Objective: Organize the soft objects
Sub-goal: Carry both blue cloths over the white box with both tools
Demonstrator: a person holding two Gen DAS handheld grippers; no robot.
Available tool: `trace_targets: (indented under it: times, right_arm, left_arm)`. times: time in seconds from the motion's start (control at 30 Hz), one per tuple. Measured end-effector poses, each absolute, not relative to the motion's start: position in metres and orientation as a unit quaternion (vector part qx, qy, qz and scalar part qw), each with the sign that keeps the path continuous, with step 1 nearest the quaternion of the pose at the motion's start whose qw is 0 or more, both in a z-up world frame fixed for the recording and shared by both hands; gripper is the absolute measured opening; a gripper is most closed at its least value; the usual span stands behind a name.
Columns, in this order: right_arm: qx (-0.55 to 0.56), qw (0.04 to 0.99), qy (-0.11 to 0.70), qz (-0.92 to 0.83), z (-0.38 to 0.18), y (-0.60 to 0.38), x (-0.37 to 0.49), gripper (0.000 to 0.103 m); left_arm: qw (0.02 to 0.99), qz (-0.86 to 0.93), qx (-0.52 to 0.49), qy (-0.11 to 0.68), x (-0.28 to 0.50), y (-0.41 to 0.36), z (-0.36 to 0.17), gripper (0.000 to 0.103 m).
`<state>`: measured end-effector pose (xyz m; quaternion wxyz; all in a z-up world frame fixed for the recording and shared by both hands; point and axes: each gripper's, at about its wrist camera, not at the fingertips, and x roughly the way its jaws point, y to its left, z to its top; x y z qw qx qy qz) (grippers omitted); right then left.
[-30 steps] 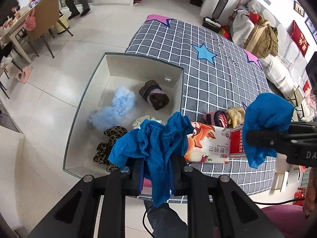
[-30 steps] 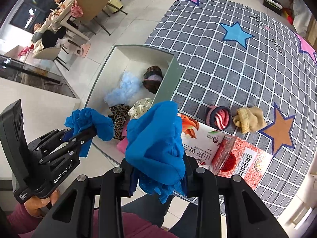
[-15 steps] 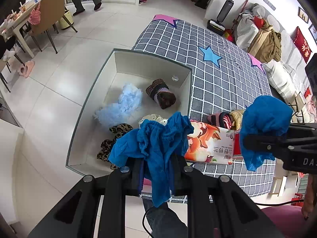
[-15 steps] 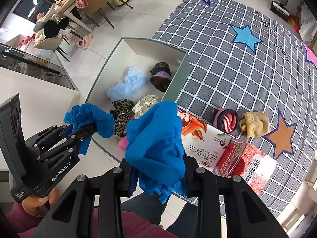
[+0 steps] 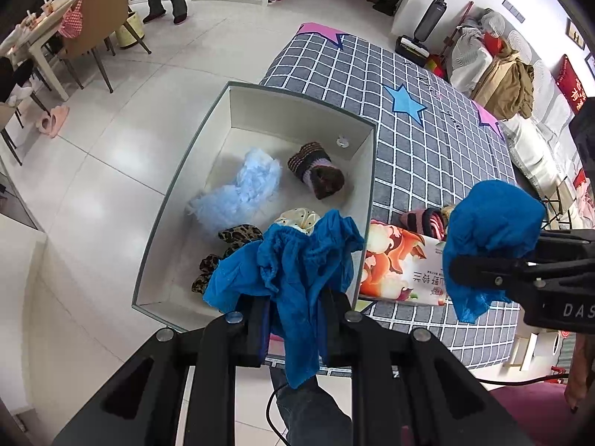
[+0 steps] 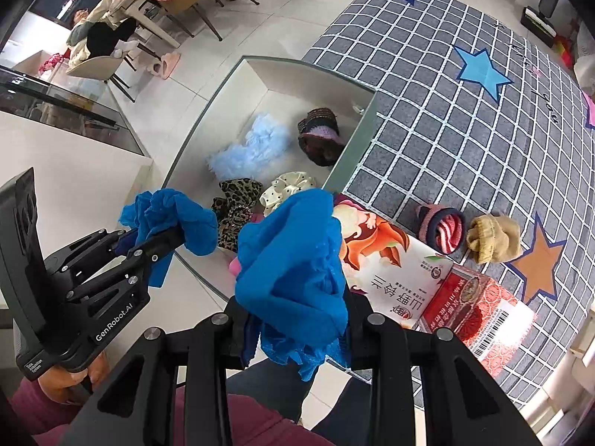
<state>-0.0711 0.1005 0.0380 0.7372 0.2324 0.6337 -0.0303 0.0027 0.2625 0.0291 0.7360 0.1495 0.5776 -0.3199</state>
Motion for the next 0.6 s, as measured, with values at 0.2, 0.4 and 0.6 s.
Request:
trace_targets:
  times: [0.2, 0.4, 0.6]
  right_arm:
    - [0.233, 0.735, 0.636, -0.030, 0.036, 0.101, -0.068, 0.034]
    - [0.230, 0.734, 0.638, -0.030, 0.035, 0.101, -0.065, 0.034]
    - [0.226, 0.733, 0.641, -0.030, 0.035, 0.101, -0.060, 0.034]
  left_arm:
    - [0.735, -0.319, 0.148, 0.580, 0.007, 0.264, 0.027, 0.021]
    - [0.734, -0.320, 0.148, 0.581, 0.008, 0.263, 0.026, 0.021]
    - [0.732, -0.324, 0.149, 0.581, 0.010, 0.260, 0.025, 0.021]
